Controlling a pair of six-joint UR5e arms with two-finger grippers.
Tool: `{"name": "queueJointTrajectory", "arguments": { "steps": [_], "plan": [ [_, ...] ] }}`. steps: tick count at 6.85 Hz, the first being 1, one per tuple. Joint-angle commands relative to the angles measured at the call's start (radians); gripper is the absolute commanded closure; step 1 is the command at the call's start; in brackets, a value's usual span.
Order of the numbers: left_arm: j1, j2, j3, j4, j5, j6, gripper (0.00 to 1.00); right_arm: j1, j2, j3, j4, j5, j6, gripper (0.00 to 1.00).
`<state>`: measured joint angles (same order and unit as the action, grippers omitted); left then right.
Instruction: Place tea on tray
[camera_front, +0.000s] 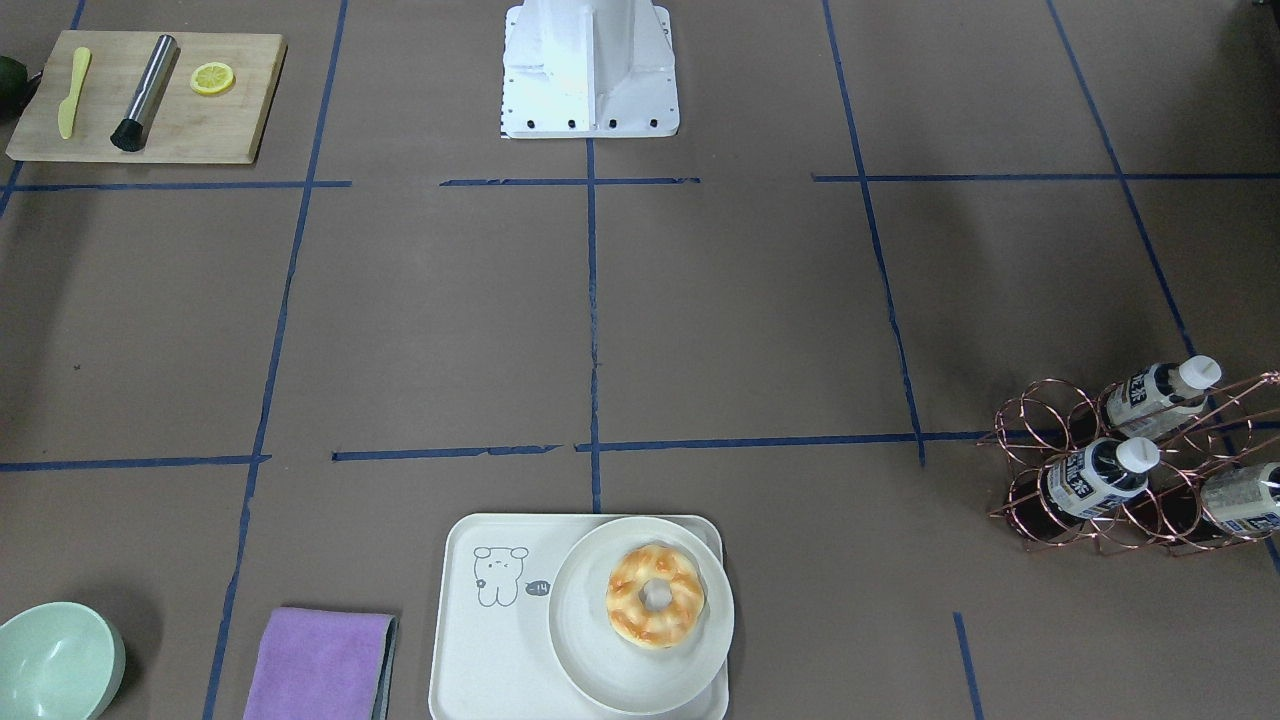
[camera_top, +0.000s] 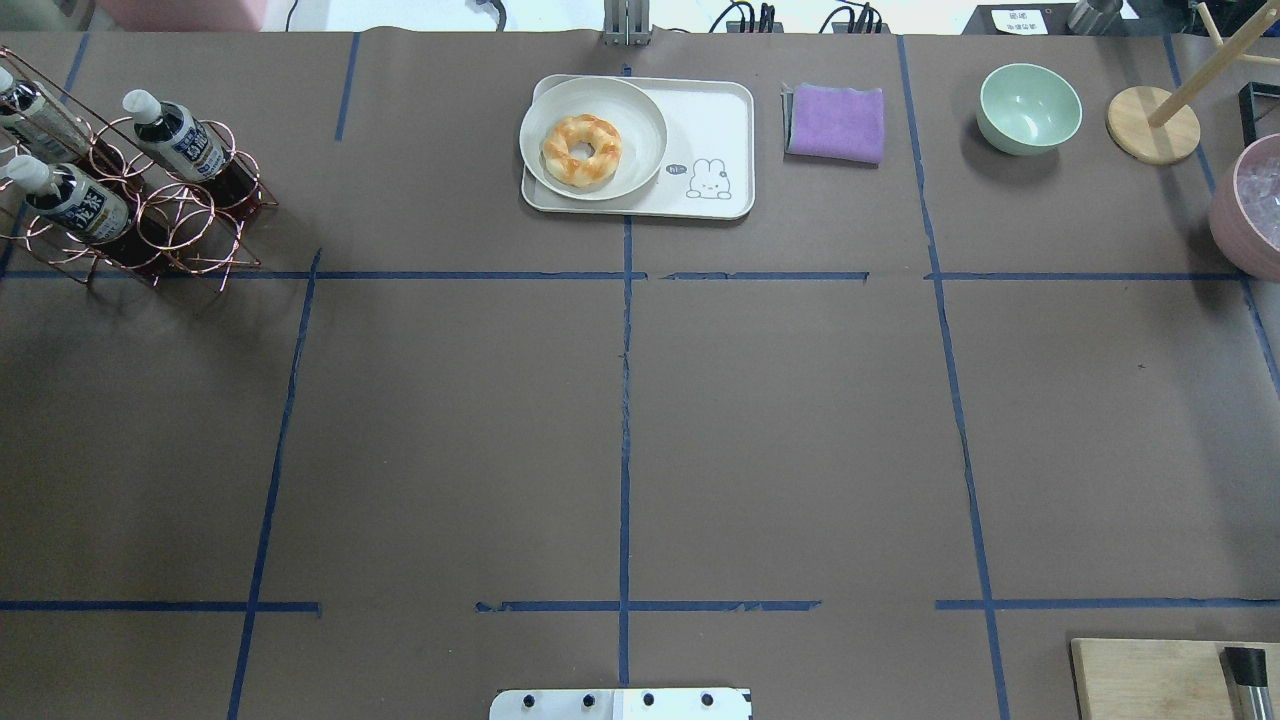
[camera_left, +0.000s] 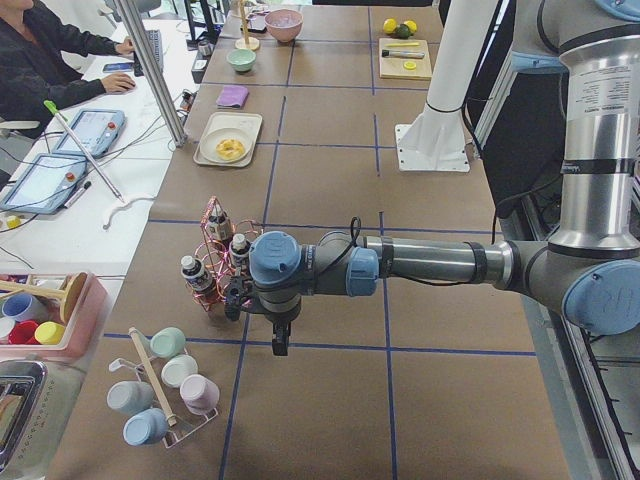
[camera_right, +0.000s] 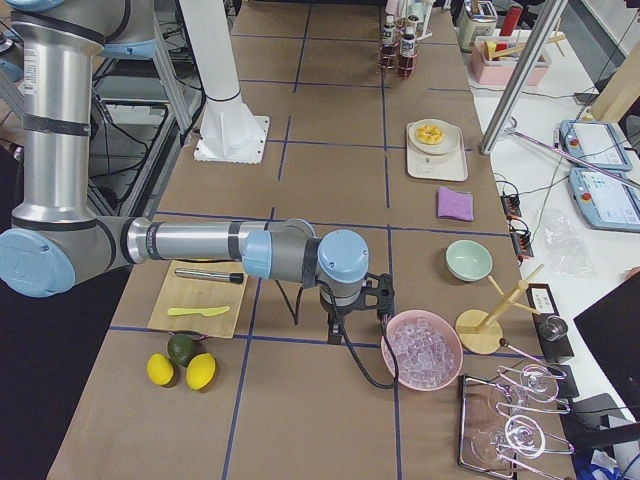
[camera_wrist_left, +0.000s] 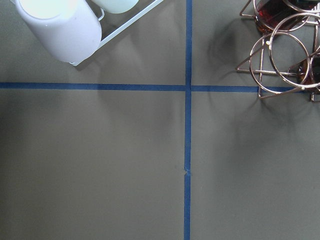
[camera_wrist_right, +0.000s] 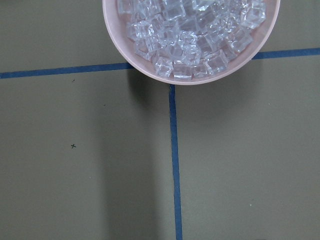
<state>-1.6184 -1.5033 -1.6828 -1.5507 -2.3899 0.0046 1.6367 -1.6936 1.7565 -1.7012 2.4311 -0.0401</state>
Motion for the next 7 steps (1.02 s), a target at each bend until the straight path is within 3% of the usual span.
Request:
{"name": "queueJointTrajectory", "arguments": {
  "steps": [1,7],
  "plan": [
    [0.000,0.000,0.000,0.000,0.000,0.000,0.00,0.000,0.002,0.008,0.002,-0.003,0.000,0.00],
    [0.000,0.000,0.002,-0.009,-0.002,0.005,0.00,0.000,0.002,0.008,0.002,-0.003,-0.001,0.00]
  ]
}}
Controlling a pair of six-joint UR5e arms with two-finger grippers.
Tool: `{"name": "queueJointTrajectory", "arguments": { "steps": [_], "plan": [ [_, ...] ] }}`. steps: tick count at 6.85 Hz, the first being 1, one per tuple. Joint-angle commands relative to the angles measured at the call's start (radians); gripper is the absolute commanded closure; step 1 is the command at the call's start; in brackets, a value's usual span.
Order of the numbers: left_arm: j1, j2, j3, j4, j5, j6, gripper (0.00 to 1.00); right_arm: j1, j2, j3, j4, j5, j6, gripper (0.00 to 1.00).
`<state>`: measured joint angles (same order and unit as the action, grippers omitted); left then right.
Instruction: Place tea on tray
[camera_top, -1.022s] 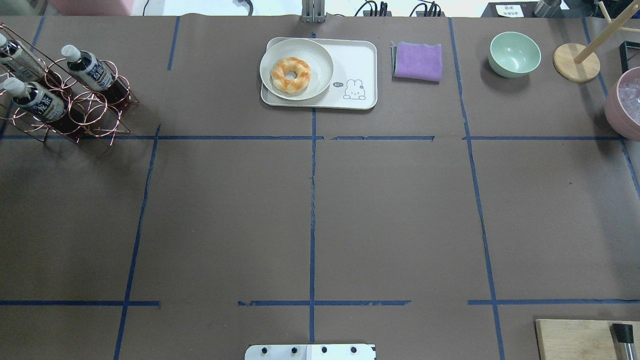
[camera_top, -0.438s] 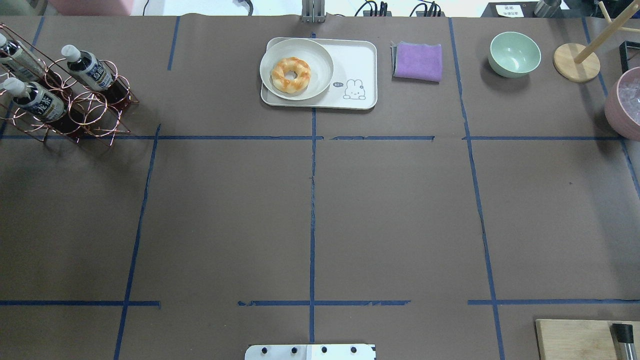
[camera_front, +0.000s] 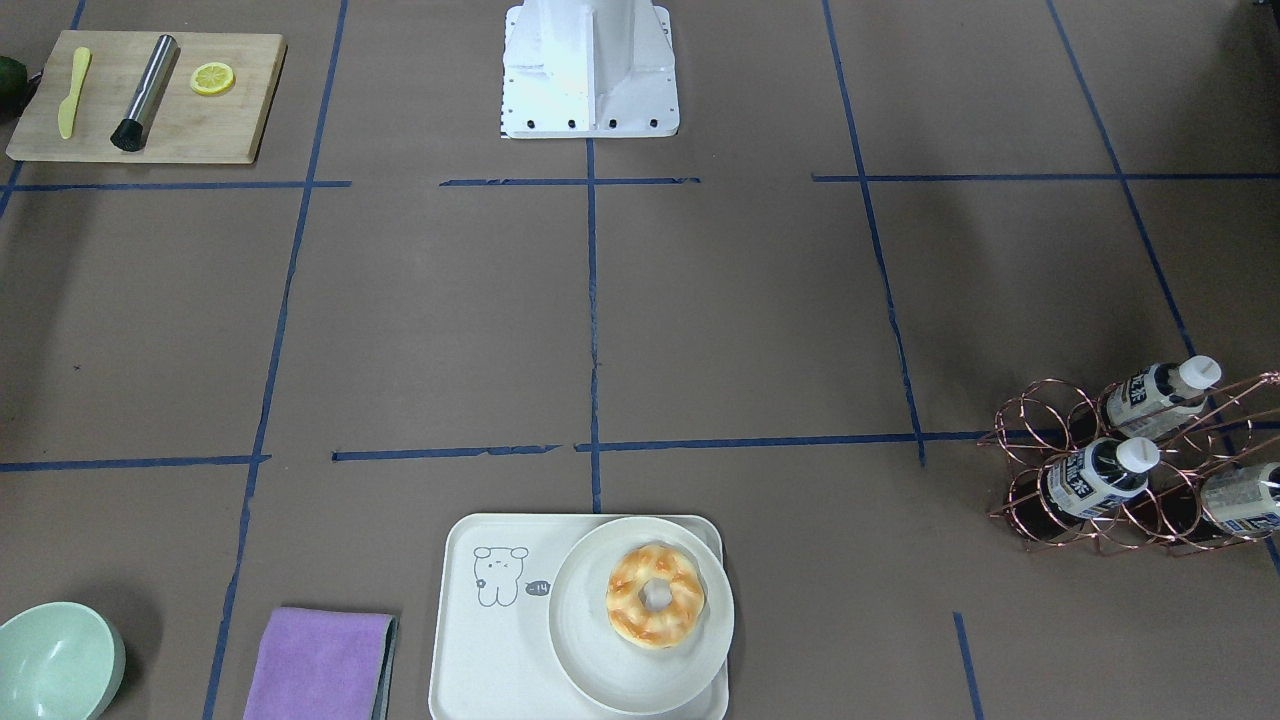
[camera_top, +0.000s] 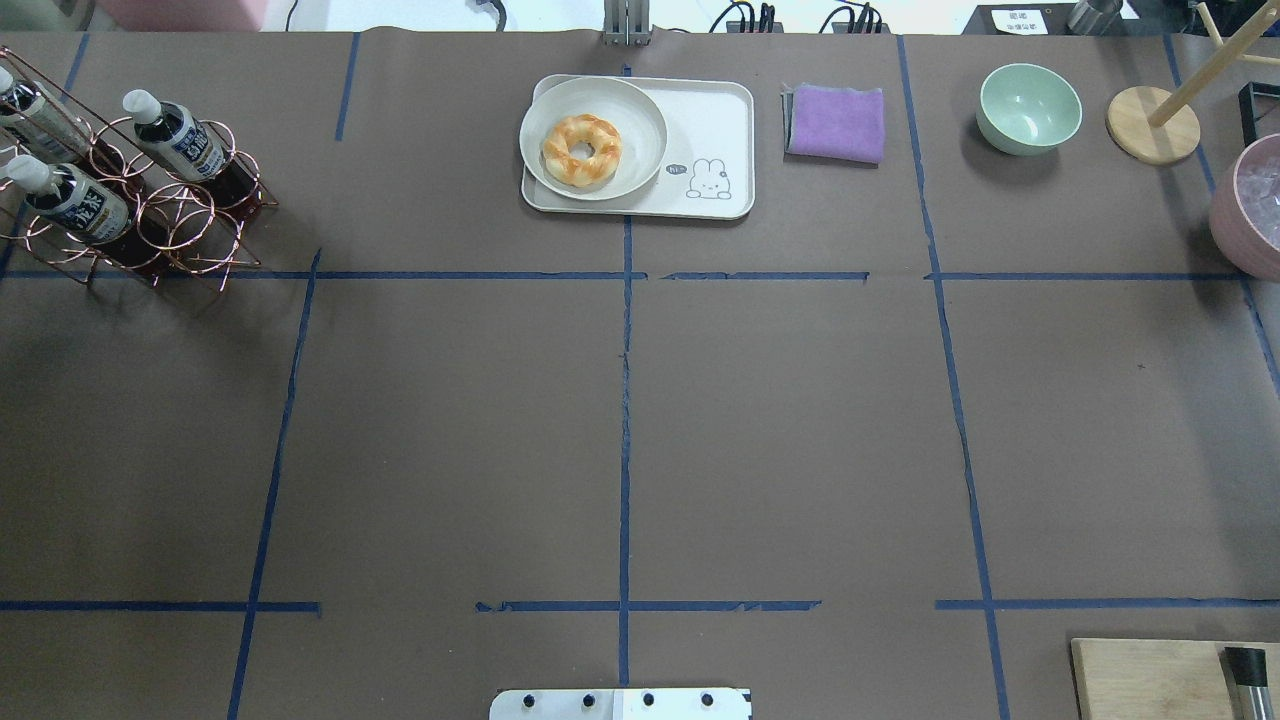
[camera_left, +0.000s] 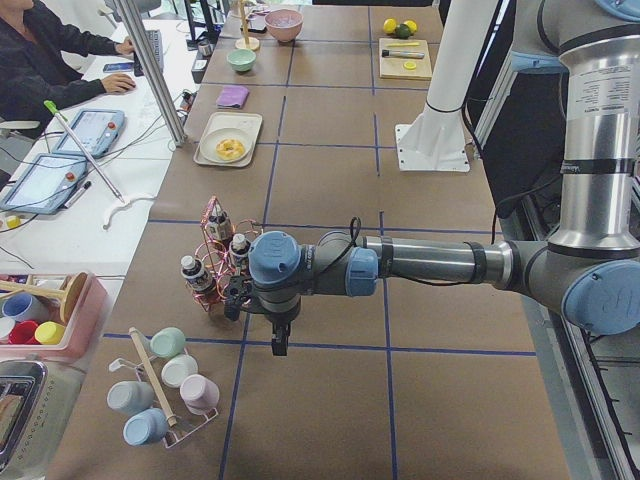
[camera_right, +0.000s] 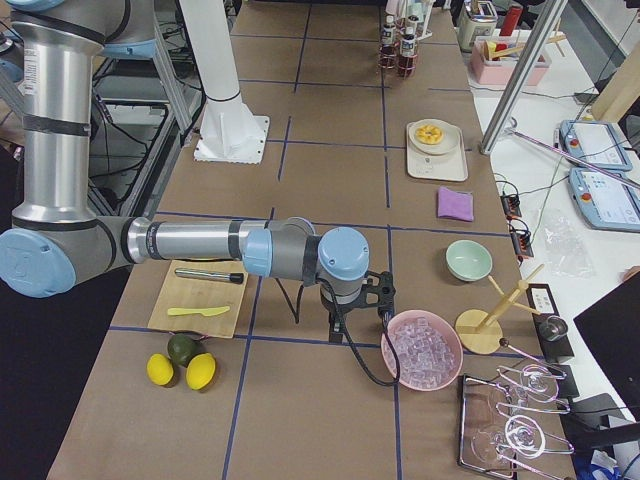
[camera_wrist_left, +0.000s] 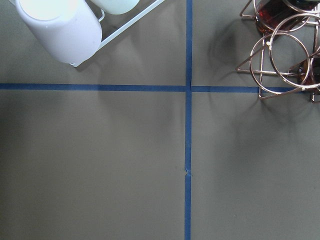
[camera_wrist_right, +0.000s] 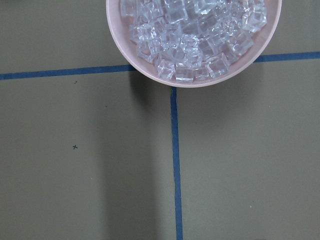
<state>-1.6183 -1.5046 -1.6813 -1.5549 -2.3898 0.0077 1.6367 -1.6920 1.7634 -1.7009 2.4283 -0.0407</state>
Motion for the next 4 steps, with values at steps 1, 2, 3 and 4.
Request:
{"name": "queueJointTrajectory", "arguments": {
  "steps": [1,2,3,4],
  "plan": [
    [0.000,0.003,-0.001,-0.007,-0.002,0.003,0.00,0.000,0.000,0.001,0.001,-0.002,0.001,0.00],
    [0.000,0.003,-0.003,-0.008,-0.003,0.003,0.00,0.000,0.000,0.001,0.001,-0.002,0.001,0.00],
    [0.000,0.003,-0.006,-0.010,-0.003,0.003,0.00,0.000,0.002,0.002,0.001,-0.002,-0.001,0.00],
    [0.000,0.003,-0.006,-0.010,-0.003,0.003,0.00,0.000,0.005,0.004,0.003,-0.002,-0.001,0.00]
  ]
}}
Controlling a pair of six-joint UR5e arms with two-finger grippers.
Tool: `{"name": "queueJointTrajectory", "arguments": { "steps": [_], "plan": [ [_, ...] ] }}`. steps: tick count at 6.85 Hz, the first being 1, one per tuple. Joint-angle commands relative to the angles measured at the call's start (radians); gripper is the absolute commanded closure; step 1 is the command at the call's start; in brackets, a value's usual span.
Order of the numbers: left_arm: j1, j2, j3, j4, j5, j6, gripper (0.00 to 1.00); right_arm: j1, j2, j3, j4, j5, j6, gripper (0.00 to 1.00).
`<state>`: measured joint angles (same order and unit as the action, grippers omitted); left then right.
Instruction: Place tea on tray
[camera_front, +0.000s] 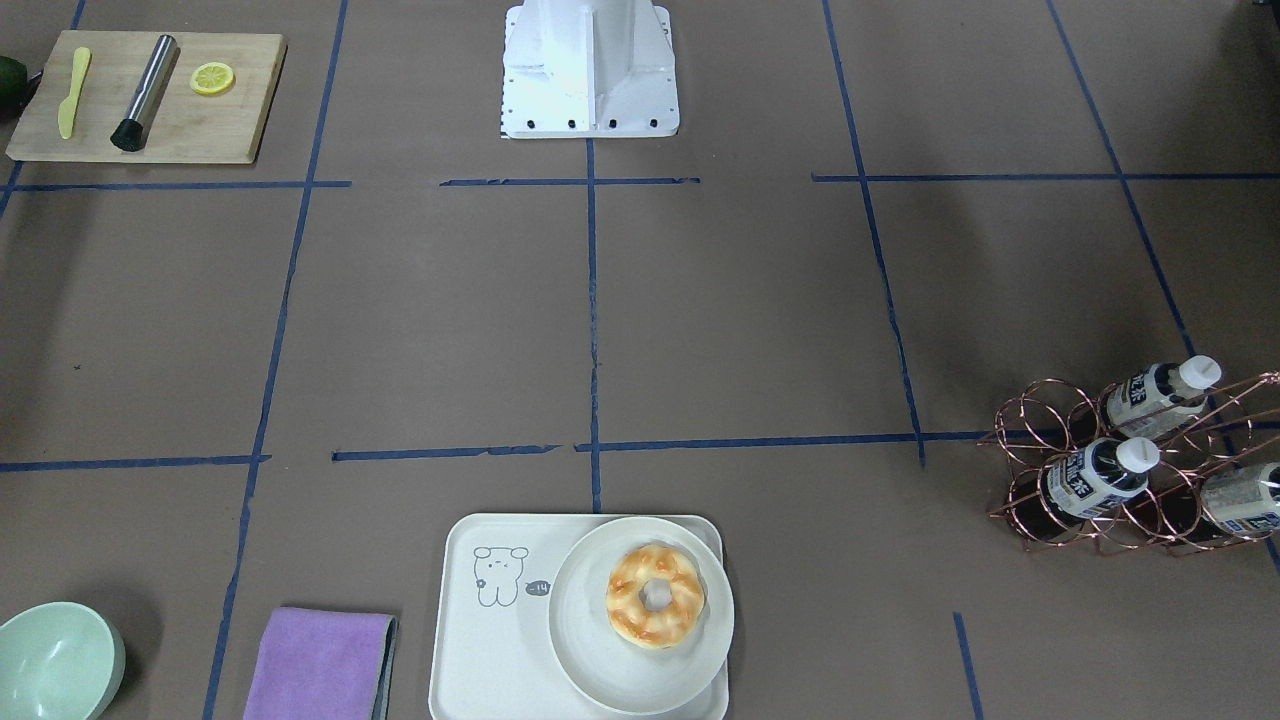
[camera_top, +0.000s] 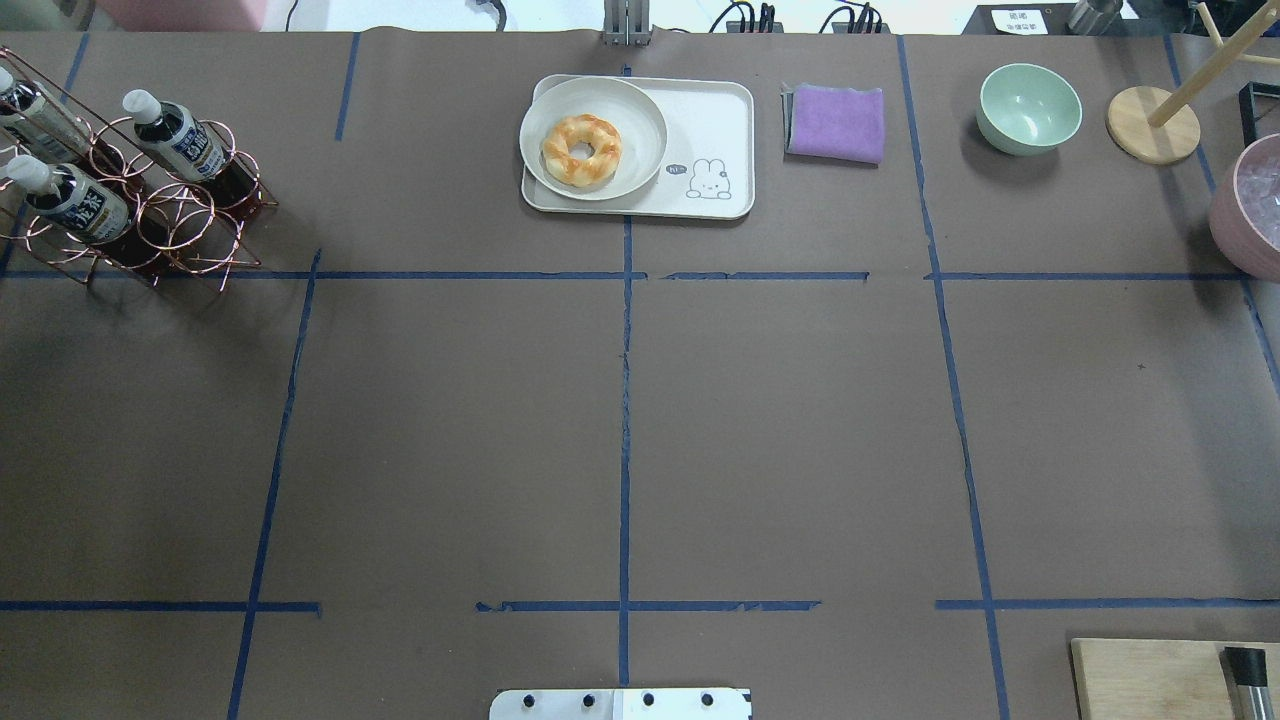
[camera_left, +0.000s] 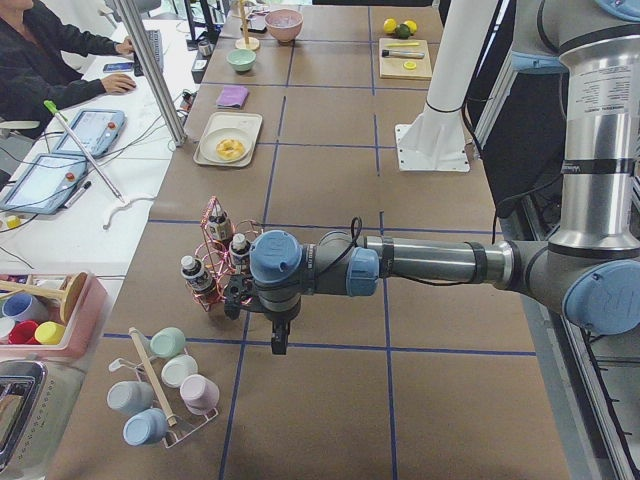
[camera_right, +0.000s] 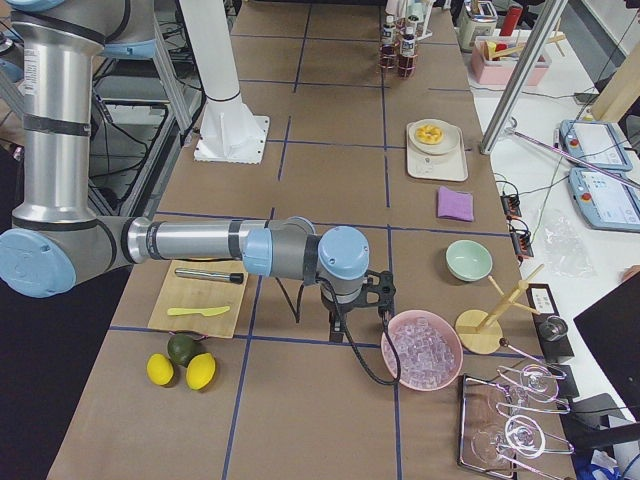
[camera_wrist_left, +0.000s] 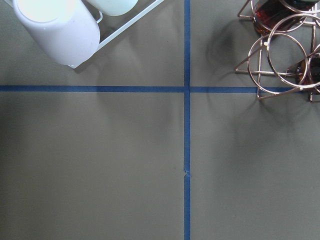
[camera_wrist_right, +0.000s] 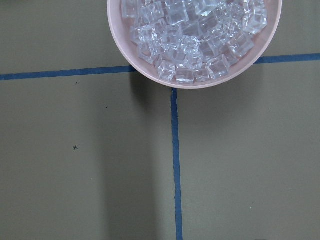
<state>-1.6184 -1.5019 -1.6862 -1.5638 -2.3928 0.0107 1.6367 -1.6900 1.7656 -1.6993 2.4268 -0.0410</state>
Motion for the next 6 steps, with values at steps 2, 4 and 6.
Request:
{"name": "queueJointTrajectory", "arguments": {
  "steps": [2,4,6],
  "plan": [
    [0.000,-0.001,-0.027,-0.002,0.000,-0.001,0.00,0.000,0.010,0.002,0.001,0.000,0.001,0.00],
    [0.000,0.000,-0.154,0.001,-0.003,-0.029,0.00,0.000,0.015,0.002,0.000,0.000,0.001,0.00],
    [0.017,-0.006,-0.280,-0.010,-0.014,-0.211,0.00,0.000,0.015,0.002,0.000,0.000,0.003,0.00]
  ]
}}
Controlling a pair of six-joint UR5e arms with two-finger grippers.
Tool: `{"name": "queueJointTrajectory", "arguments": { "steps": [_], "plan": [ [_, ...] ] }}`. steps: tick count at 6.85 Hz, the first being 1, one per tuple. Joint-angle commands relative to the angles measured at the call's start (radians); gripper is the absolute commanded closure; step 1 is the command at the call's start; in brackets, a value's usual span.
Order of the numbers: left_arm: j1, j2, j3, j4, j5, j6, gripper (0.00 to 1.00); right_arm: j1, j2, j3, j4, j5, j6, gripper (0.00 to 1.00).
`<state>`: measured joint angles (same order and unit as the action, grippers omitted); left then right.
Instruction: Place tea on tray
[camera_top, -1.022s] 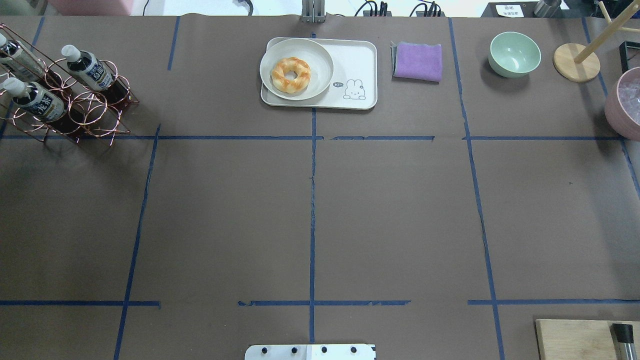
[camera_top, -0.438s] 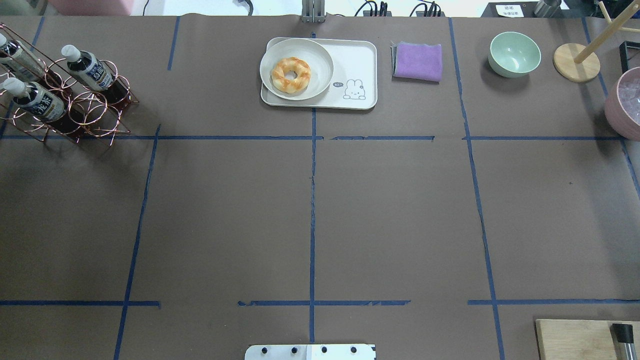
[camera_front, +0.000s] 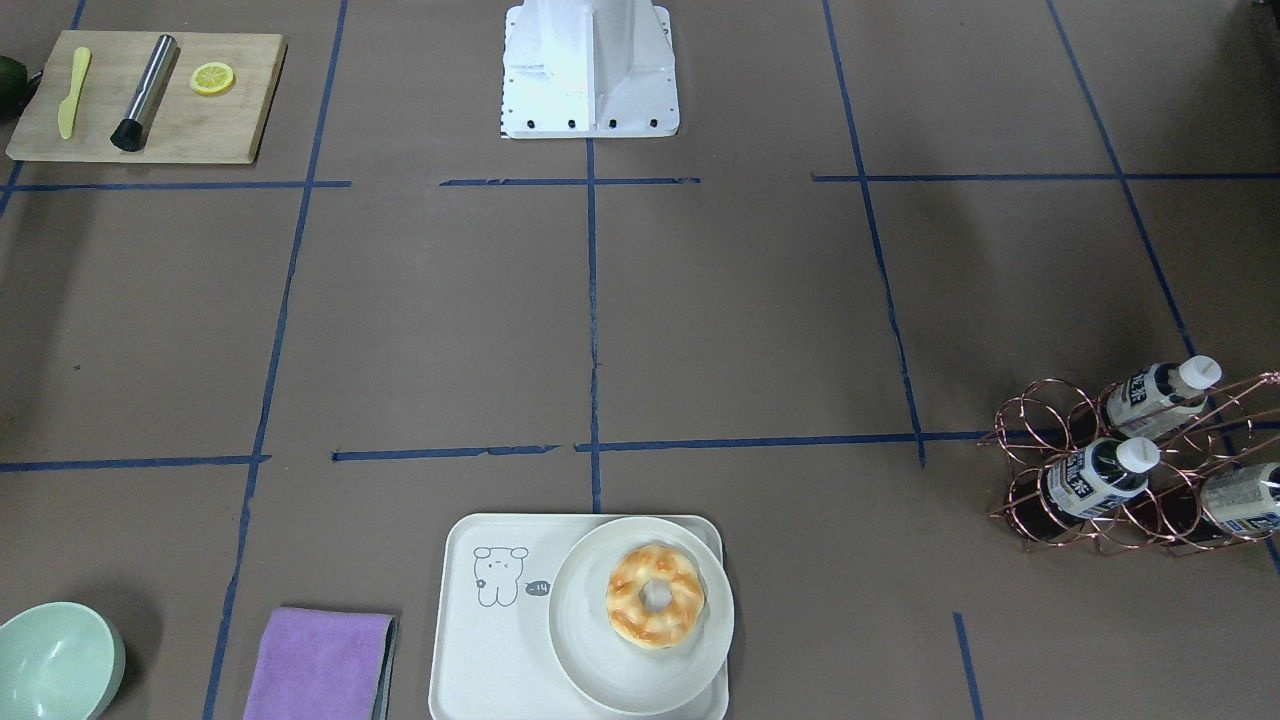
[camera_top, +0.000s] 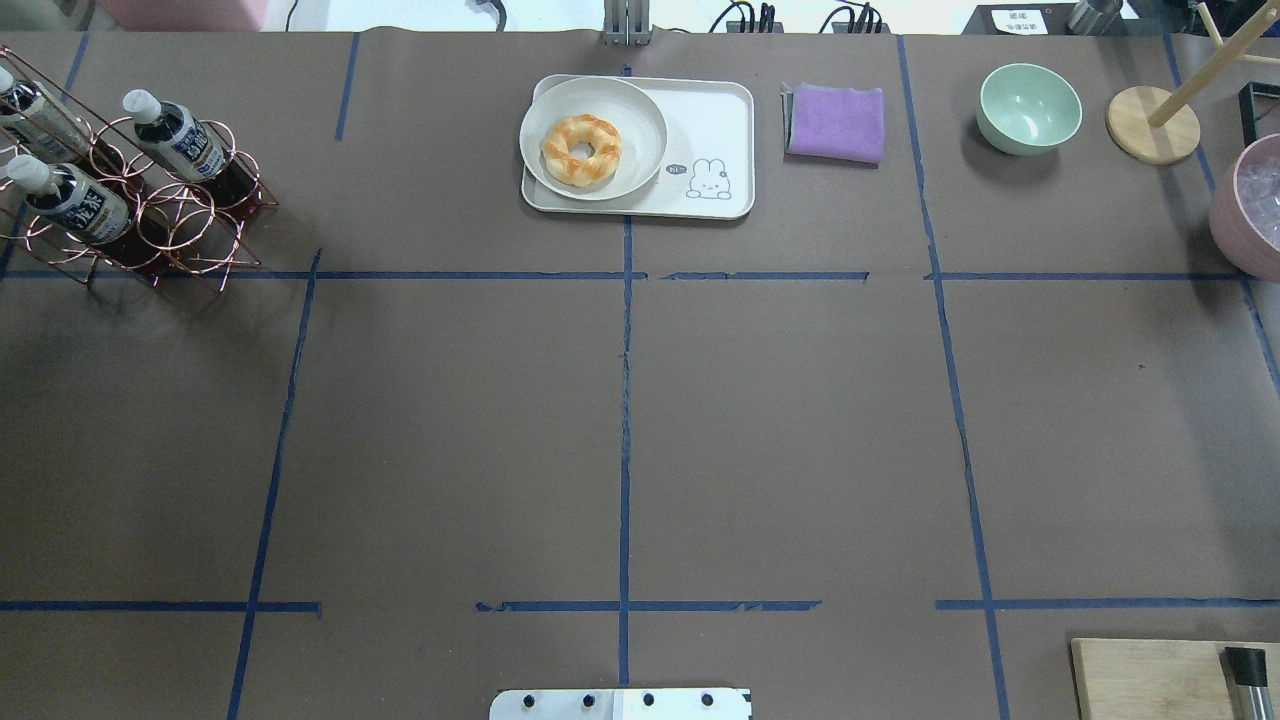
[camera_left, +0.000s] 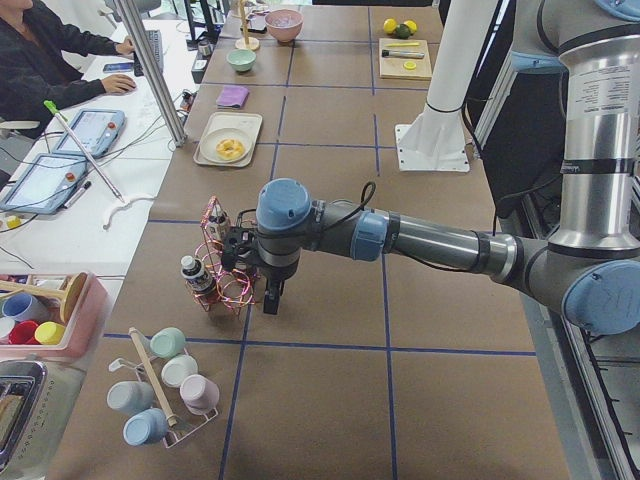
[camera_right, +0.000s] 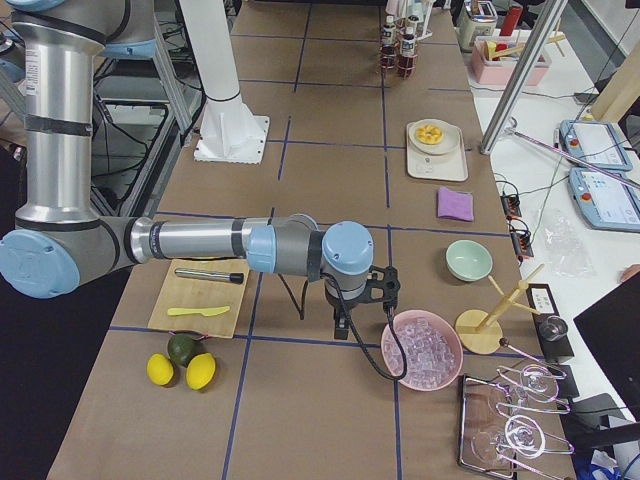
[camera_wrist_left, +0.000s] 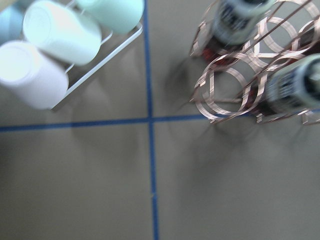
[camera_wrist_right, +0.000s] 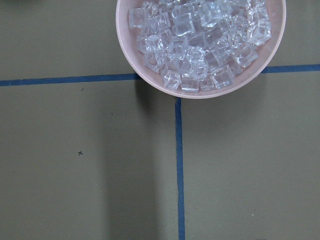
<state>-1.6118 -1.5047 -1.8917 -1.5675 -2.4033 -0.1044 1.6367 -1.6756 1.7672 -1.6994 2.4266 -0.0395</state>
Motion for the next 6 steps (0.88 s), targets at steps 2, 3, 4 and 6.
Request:
{"name": "queueJointTrajectory", "arguments": {
  "steps": [2,3,4,6],
  "plan": [
    [0.081,0.000,-0.089,-0.238,0.009,-0.273,0.00,0.000,-0.001,0.006,0.000,-0.006,-0.003,0.00],
    [0.119,-0.002,-0.087,-0.359,0.044,-0.429,0.00,0.000,0.000,0.006,0.000,-0.006,0.003,0.00],
    [0.198,0.001,-0.087,-0.461,0.164,-0.559,0.00,-0.001,0.000,-0.003,0.000,-0.003,0.035,0.00],
    [0.312,0.001,-0.075,-0.552,0.410,-0.679,0.00,-0.002,0.026,-0.002,-0.002,0.002,0.049,0.00]
  ]
}}
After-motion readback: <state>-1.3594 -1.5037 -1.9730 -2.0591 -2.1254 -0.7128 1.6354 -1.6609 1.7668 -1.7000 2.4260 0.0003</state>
